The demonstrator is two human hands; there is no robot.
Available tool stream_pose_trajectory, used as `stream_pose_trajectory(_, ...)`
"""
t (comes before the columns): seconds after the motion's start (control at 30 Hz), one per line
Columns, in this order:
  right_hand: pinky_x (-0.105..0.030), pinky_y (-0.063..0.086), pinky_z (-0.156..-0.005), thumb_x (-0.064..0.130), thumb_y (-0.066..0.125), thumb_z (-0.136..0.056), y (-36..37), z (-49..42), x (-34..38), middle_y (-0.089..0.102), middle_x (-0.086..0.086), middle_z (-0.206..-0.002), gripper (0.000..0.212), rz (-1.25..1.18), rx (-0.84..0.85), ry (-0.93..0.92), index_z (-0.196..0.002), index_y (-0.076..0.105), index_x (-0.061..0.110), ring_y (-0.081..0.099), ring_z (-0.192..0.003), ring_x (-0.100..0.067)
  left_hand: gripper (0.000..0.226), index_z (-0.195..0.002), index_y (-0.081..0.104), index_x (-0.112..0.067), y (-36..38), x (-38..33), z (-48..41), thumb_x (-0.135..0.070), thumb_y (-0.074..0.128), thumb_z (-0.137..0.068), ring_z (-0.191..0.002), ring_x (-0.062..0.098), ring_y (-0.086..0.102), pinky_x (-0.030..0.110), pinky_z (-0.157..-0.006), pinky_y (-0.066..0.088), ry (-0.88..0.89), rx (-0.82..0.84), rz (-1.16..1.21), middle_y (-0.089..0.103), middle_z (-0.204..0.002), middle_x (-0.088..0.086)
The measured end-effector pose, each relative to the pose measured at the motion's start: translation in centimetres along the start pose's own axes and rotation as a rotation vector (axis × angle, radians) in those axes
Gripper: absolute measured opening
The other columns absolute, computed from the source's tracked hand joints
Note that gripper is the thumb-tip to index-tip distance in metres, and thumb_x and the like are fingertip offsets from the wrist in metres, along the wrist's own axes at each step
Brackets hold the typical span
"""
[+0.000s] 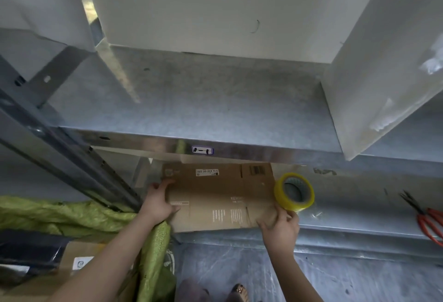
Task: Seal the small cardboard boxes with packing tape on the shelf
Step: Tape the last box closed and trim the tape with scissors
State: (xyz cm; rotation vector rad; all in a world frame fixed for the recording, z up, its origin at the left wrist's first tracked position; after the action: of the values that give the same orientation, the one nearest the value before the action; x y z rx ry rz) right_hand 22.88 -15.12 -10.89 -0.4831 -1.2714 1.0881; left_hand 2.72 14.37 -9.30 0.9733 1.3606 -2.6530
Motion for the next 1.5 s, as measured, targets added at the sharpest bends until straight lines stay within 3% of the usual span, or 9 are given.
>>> stream_pose_trajectory(0.27, -0.033, 0.028, -0.105, 0.051, 0.078, -0.074, 0.4, -1.1, 0.4, 0.049, -0.013, -0.135, 0.067, -0.025, 0.165, 0.090, -0.132, 0.053, 0.032, 0.032, -0.133, -0.031, 0.077, -0.137, 0.048, -0.024, -3.3, -1.8, 0.2, -0.012, 0.085, -0.070, -0.124, 0.030, 0.043, 0.030, -0.108, 0.033, 0.145, -0.129, 0.119, 0.031, -0.140, 0.012)
stream_pose_trajectory(0.47, -0.044, 0.044, -0.105, 0.035, 0.090, -0.064, 0.1, -2.0, 1.7, 0.056, -0.009, -0.130, 0.072, -0.352, 0.225, 0.160, -0.125, 0.055, 0.020, 0.052, -0.122, -0.030, 0.075, -0.135, 0.050, -0.023, -6.0, -3.3, 0.7, 0.000, 0.080, -0.071, -0.126, 0.027, 0.042, 0.022, -0.106, 0.031, 0.191, -0.237, 0.183, 0.031, -0.140, 0.009)
stream_pose_trajectory(0.6, -0.039, 0.045, -0.102, 0.024, 0.089, -0.067, -1.0, -2.8, 3.8, 0.060, -0.006, -0.131, 0.076, -0.402, 0.229, 0.079, -0.132, 0.050, 0.017, 0.056, -0.121, -0.030, 0.072, -0.130, 0.053, -0.014, -8.6, -5.1, 1.0, 0.004, 0.081, -0.067, -0.120, 0.027, 0.046, 0.025, -0.104, 0.036, 0.204, -0.353, 0.307, 0.033, -0.139, 0.011)
stream_pose_trajectory(0.8, -0.036, 0.044, -0.101, 0.016, 0.085, -0.071, -5.4, -1.0, 4.4, 0.056, 0.000, -0.135, 0.074, -0.449, 0.100, -0.103, -0.135, 0.047, 0.023, 0.051, -0.126, -0.024, 0.081, -0.139, 0.041, -0.027, -8.2, -5.6, 2.5, -0.023, 0.085, -0.071, -0.125, 0.025, 0.041, 0.028, -0.108, 0.033, 0.213, -0.281, 0.378, 0.022, -0.144, 0.006)
stream_pose_trajectory(0.93, -0.043, 0.035, -0.113, 0.013, 0.086, -0.070, -9.7, 0.4, 0.4, 0.045, 0.001, -0.146, 0.091, -0.515, -0.017, -0.178, -0.146, 0.037, 0.024, 0.040, -0.136, -0.020, 0.099, -0.146, 0.022, -0.038, -4.5, -8.1, 4.4, -0.035, 0.086, -0.070, -0.132, 0.026, 0.038, 0.032, -0.109, 0.034, 0.274, -0.182, 0.362, 0.024, -0.148, 0.005)
stream_pose_trajectory(1.1, -0.049, 0.030, -0.115, 0.015, 0.084, -0.074, -15.8, -0.6, -7.4, 0.041, 0.000, -0.148, 0.088, -0.586, -0.083, -0.134, -0.146, 0.037, 0.035, 0.035, -0.139, -0.023, 0.106, -0.151, 0.010, -0.034, 2.1, -15.9, 7.4, -0.029, 0.083, -0.074, -0.138, 0.016, 0.032, 0.028, -0.112, 0.026, 0.460, -0.075, 0.399, 0.028, -0.151, -0.005)
stream_pose_trajectory(1.3, -0.052, 0.031, -0.115, 0.059, 0.064, -0.077, -22.1, -1.7, -15.6, 0.041, 0.010, -0.149, 0.064, -0.838, 0.022, -0.131, -0.136, 0.039, 0.055, 0.036, -0.139, -0.016, 0.106, -0.152, 0.012, -0.036, 11.4, -25.1, 11.9, -0.017, 0.083, -0.075, -0.134, 0.008, 0.036, 0.033, -0.115, 0.028, 0.479, 0.010, 0.555, 0.037, -0.147, -0.008)
stream_pose_trajectory(1.4, -0.045, 0.036, -0.113, 0.053, 0.069, -0.074, -25.9, -3.6, -19.9, 0.046, 0.010, -0.145, 0.065, -0.892, 0.070, -0.138, -0.133, 0.043, 0.052, 0.042, -0.135, -0.013, 0.102, -0.151, 0.020, -0.029, 16.2, -28.4, 13.9, -0.014, 0.083, -0.073, -0.128, 0.009, 0.041, 0.027, -0.109, 0.032, 0.400, 0.019, 0.617, 0.042, -0.141, -0.007)
stream_pose_trajectory(1.5, -0.040, 0.038, -0.110, 0.038, 0.073, -0.075, -29.2, -6.0, -24.1, 0.050, 0.010, -0.143, 0.065, -0.936, 0.221, -0.157, -0.134, 0.048, 0.045, 0.047, -0.131, -0.011, 0.100, -0.150, 0.023, -0.026, 20.2, -31.3, 16.0, -0.008, 0.083, -0.072, -0.123, 0.006, 0.045, 0.007, -0.094, 0.037, 0.371, 0.004, 0.679, 0.043, -0.138, -0.010)
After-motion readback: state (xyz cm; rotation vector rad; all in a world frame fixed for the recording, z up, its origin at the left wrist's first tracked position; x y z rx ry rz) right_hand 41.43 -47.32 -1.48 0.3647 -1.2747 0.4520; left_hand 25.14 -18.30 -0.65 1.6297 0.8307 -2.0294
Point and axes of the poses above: each hand's wrist, its own z-axis away from the middle knuckle, its own y-axis out of the palm, x = y × z, the point moved 6 cm from there along -z, towards the middle knuckle
